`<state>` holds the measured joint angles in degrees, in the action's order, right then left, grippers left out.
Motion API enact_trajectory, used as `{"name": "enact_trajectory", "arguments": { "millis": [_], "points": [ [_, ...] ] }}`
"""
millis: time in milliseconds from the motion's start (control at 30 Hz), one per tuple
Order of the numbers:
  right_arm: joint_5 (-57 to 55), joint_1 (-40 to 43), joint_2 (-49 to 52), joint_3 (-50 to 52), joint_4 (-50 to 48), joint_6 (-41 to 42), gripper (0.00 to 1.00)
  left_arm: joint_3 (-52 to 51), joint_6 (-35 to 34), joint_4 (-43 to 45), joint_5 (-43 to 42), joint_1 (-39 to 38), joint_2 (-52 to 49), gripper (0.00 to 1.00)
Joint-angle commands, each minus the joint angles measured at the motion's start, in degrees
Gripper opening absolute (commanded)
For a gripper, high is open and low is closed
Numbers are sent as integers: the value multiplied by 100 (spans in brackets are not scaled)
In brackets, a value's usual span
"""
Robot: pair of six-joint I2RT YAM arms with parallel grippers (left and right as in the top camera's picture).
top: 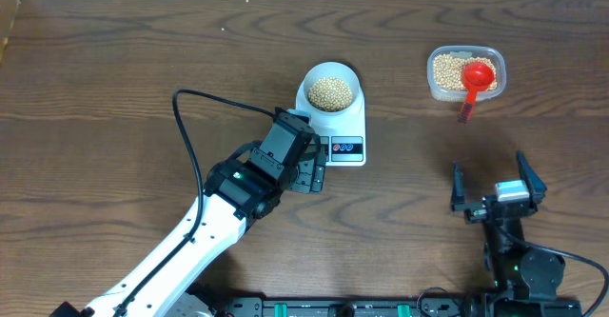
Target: Scoop item into bowl and weigh 50g on scale
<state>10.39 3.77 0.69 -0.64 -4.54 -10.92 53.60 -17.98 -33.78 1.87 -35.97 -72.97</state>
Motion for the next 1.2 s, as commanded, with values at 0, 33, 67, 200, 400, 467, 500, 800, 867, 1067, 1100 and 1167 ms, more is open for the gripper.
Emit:
{"name": "enact_trajectory", "arguments": {
  "millis": [0, 33, 67, 200, 400, 467, 500, 800, 867, 1067, 1100, 1167],
  "points": [
    [-79, -46, -42, 35, 7, 439, 99, 9, 35, 2, 52, 15, 0, 88],
    [-79, -46, -42, 35, 105, 608, 99, 9, 35, 2, 52, 15, 0, 88],
    [-79, -46, -42, 35, 275, 800, 99, 9, 35, 2, 52, 15, 0, 88],
    [-107, -46, -37, 35, 820, 1128, 99, 9, 35, 2, 52, 15, 0, 88],
    [-125, -44, -31, 33, 815, 1128, 99, 9, 35, 4, 52, 15, 0, 88],
    [-125, -44, -31, 33, 815, 1128, 99, 9, 35, 2, 52, 15, 0, 88],
    [-125, -44, -31, 33, 815, 1128, 99, 9, 35, 4, 52, 15, 0, 88],
    [-125, -44, -31, 33, 815, 1128, 99, 9, 35, 2, 52, 15, 0, 88],
    [-125, -44, -31, 33, 815, 1128, 99, 9, 35, 2, 52, 15, 0, 88],
    [-125, -44, -31, 33, 815, 1128, 99, 9, 35, 2, 52, 15, 0, 88],
    [-125, -44, -31, 33, 815, 1128, 99, 9, 35, 2, 52, 15, 0, 88],
    [-125, -44, -31, 33, 815, 1128, 99, 9, 35, 2, 52, 15, 0, 88]
  ]
}}
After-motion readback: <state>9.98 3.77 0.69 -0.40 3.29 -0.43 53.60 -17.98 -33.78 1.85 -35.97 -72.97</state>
